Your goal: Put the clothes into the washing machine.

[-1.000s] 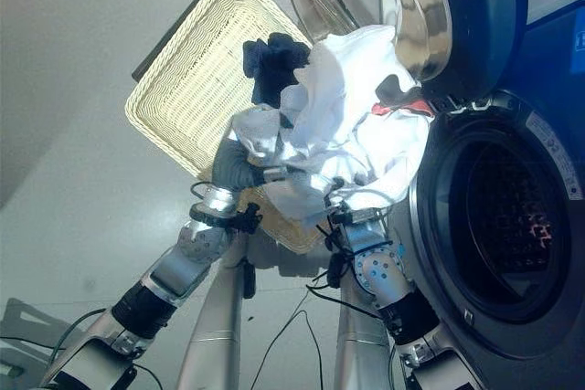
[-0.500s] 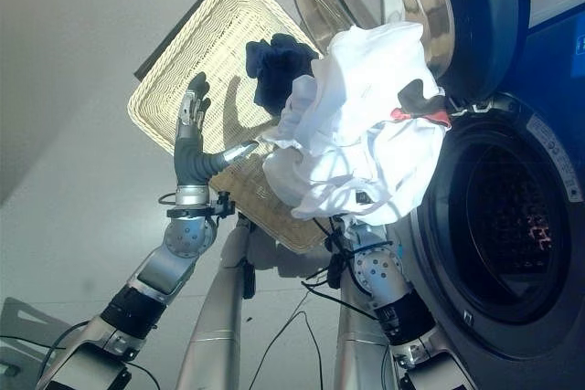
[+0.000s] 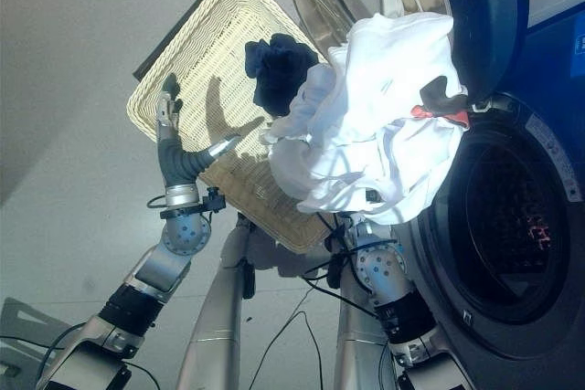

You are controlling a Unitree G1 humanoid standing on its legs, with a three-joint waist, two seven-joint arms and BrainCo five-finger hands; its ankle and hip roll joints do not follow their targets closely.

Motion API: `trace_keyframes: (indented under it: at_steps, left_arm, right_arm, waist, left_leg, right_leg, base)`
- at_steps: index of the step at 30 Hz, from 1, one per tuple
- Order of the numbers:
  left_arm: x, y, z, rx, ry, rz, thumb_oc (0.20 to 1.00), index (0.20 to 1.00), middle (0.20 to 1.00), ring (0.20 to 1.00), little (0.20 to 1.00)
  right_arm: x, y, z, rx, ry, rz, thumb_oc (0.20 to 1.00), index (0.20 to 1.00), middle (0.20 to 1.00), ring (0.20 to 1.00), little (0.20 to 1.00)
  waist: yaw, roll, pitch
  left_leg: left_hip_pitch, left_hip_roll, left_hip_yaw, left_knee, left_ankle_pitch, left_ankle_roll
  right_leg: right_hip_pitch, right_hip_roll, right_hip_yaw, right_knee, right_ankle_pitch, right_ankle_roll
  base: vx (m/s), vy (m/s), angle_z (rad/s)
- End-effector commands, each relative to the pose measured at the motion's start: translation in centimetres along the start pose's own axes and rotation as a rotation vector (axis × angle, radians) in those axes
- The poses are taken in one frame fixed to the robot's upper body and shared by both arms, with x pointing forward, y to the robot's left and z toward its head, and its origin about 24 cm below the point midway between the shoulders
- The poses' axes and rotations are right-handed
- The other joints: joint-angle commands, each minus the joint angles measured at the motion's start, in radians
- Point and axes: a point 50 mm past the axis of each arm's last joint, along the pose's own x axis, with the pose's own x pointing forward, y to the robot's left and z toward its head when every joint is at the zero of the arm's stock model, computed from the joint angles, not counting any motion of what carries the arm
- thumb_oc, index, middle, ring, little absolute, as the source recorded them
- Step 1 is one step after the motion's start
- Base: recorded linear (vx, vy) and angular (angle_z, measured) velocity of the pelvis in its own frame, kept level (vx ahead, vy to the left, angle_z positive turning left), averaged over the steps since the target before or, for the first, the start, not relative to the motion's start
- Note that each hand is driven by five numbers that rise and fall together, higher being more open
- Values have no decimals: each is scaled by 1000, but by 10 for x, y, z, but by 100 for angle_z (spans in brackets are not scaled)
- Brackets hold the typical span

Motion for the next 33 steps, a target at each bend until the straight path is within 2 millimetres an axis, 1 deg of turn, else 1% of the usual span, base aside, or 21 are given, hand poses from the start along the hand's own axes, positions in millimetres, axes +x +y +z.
trace_keyframes:
  at_steps: [1, 2, 3, 5, 6, 8, 9, 10, 11, 14, 19, 25, 26, 28, 29, 33]
  left_arm:
    - [16, 6, 8, -66, -47, 87, 1000, 1000, 1000, 1000, 1000]
    - [18, 8, 3, -53, -33, 106, 1000, 1000, 1000, 1000, 1000]
    - [19, 11, -4, -48, -16, 120, 1000, 1000, 1000, 1000, 1000]
    - [19, 11, -6, -37, -13, 126, 1000, 1000, 1000, 1000, 1000]
    - [20, 13, -12, -24, 1, 133, 1000, 1000, 1000, 1000, 1000]
    - [20, 13, -12, -24, 1, 133, 1000, 1000, 1000, 1000, 1000]
    - [20, 13, -14, -17, 5, 134, 1000, 1000, 1000, 1000, 1000]
    - [23, 16, -27, 36, 34, 146, 1000, 1000, 1000, 1000, 1000]
    - [26, 17, -31, 44, 44, 152, 1000, 1000, 1000, 1000, 1000]
    - [31, 19, -39, 65, 71, 161, 1000, 1000, 1000, 1000, 1000]
    - [39, 23, -45, 109, 99, 169, 1000, 1000, 1000, 1000, 1000]
    - [39, 23, -45, 109, 99, 169, 1000, 1000, 1000, 1000, 1000]
    - [44, 28, -49, 121, 112, 181, 1000, 1000, 1000, 1000, 1000]
    - [44, 28, -49, 121, 112, 181, 1000, 1000, 1000, 1000, 1000]
    - [45, 32, -52, 142, 110, 181, 1000, 1000, 1000, 1000, 1000]
    - [47, 32, -53, 151, 110, 173, 1000, 1000, 1000, 1000, 1000]
  right_arm:
    - [11, 19, 10, -51, -29, 95, 200, 200, 200, 200, 200]
    - [10, 10, 12, -68, -13, 37, 200, 200, 200, 200, 200]
    - [5, -4, 16, -90, 11, -39, 200, 200, 200, 200, 200]
    - [3, -9, 17, -98, 20, -65, 200, 200, 200, 200, 200]
    - [-2, -23, 23, -110, 33, -140, 200, 200, 200, 200, 200]
    - [-2, -23, 23, -110, 33, -140, 200, 200, 200, 200, 200]
    - [-5, -28, 25, -111, 37, -163, 200, 200, 200, 200, 200]
    - [-28, -62, 46, -127, 38, -347, 200, 200, 200, 200, 200]
    - [-38, -75, 58, -135, 24, -408, 200, 200, 200, 200, 200]
    - [-55, -92, 77, -153, -2, -506, 200, 200, 200, 200, 200]
    - [-70, -106, 98, -159, -75, -621, 200, 200, 200, 200, 200]
    - [-70, -106, 98, -159, -75, -621, 200, 200, 200, 200, 200]
    - [-83, -112, 118, -166, -171, -687, 200, 200, 200, 200, 200]
    - [-83, -112, 118, -166, -171, -687, 200, 200, 200, 200, 200]
    - [-101, -112, 149, -213, -369, -749, 200, 200, 200, 200, 200]
    - [-112, -110, 170, -273, -468, -816, 200, 200, 200, 200, 200]
  waist:
    - [-24, 28, -15]
    - [-27, 28, -15]
    - [-31, 26, -15]
    - [-32, 26, -15]
    - [-36, 25, -15]
    - [-36, 25, -15]
    - [-37, 23, -15]
    - [-46, 20, -15]
    - [-50, 20, -15]
    - [-56, 17, -15]
    - [-65, 14, -15]
    - [-65, 14, -15]
    - [-68, 17, -15]
    - [-68, 17, -15]
    - [-76, 18, -15]
    - [-77, 20, -15]
  left_leg:
    - [-5, -50, 34, 79, -86, -2]
    - [-3, -48, 37, 80, -86, -4]
    - [-1, -45, 40, 81, -86, -7]
    - [-1, -44, 41, 81, -86, -9]
    - [0, -42, 44, 82, -85, -10]
    - [0, -42, 44, 82, -85, -10]
    - [0, -41, 44, 83, -85, -10]
    - [4, -35, 52, 80, -83, -13]
    - [2, -32, 54, 78, -83, -15]
    - [0, -30, 58, 77, -82, -17]
    - [-1, -29, 61, 79, -86, -18]
    - [-1, -29, 61, 79, -86, -18]
    - [-3, -25, 65, 78, -89, -17]
    - [-3, -25, 65, 78, -89, -17]
    - [-24, -25, 62, 89, -89, -14]
    - [-26, -26, 62, 90, -93, -13]
  right_leg:
    - [82, 31, -84, -354, 306, 123]
    - [82, 32, -82, -352, 305, 123]
    - [83, 34, -78, -352, 305, 123]
    - [83, 35, -77, -352, 305, 123]
    - [82, 37, -74, -352, 306, 122]
    - [82, 37, -74, -352, 306, 122]
    - [82, 38, -72, -351, 306, 122]
    - [84, 47, -64, -356, 307, 120]
    - [82, 49, -60, -357, 309, 119]
    - [81, 55, -54, -361, 311, 118]
    - [77, 64, -46, -362, 310, 115]
    - [77, 64, -46, -362, 310, 115]
    - [75, 67, -40, -364, 308, 112]
    - [75, 67, -40, -364, 308, 112]
    - [58, 70, -31, -362, 311, 106]
    - [57, 70, -30, -364, 312, 106]
  base:
    - [-4, 31, 0]
    - [-6, 47, 0]
    - [-7, 45, -1]
    - [0, 0, 0]
    - [0, 0, 0]
    - [0, 0, 0]
    - [1, 64, -4]
    - [3, 77, -7]
    - [1, 78, -9]
    - [-2, 23, -11]
    - [2, 19, -9]
    - [0, 5, -1]
    - [-1, 30, -3]
    - [0, 31, -3]
    - [3, 32, -4]
    - [6, 4, -6]
